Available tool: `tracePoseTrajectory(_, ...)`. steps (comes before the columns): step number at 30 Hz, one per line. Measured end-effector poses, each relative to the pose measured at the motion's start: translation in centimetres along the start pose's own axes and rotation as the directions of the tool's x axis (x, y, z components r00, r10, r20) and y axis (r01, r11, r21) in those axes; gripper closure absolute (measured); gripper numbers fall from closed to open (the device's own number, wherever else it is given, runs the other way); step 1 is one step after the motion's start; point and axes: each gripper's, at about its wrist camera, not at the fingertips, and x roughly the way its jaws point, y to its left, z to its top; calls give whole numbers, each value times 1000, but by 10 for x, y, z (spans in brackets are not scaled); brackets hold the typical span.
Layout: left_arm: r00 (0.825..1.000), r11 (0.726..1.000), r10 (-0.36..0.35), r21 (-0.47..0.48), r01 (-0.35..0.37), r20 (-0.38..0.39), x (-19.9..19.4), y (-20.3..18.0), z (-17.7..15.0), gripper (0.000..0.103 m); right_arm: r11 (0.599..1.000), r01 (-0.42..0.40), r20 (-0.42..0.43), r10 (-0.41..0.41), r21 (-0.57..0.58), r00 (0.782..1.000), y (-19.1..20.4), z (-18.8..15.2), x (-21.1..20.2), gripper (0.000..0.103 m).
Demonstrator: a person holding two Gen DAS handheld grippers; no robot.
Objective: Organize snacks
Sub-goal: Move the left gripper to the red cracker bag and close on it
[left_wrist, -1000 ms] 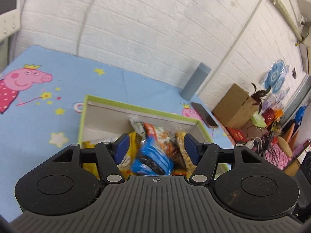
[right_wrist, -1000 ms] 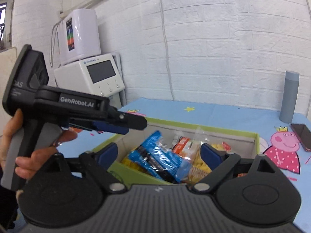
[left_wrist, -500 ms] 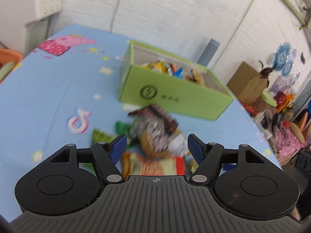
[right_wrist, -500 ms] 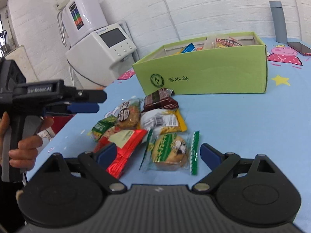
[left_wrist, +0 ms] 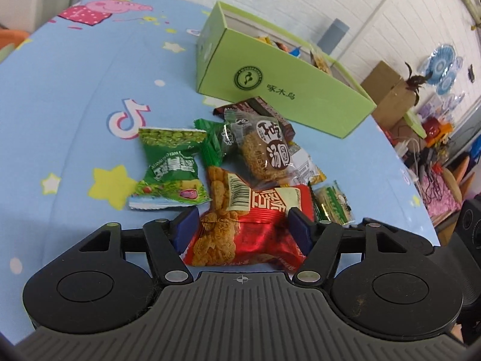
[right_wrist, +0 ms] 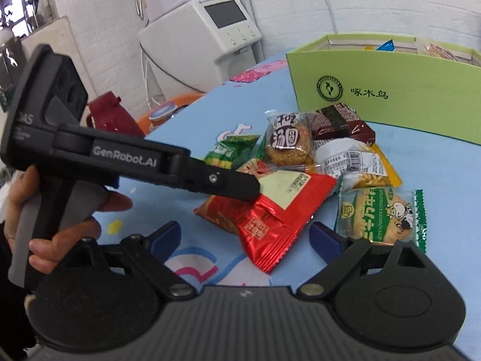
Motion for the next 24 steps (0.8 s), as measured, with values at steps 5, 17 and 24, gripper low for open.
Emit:
tracePoseTrajectory(5, 1000, 999, 13, 32, -13, 13, -6, -8, -15, 55, 999, -20, 0, 20, 35, 1000, 3, 0, -3, 9)
tracePoseTrajectory(17, 997, 994, -69, 89, 71, -20, -5, -91, -70, 55, 989, 102, 63, -109, 107, 992, -7, -50, -91, 9)
tracePoseTrajectory(24, 999, 994, -43, 100, 42, 9, -12, -100, -76, 42, 979, 135, 81, -148, 155, 986, -26, -70, -112, 10)
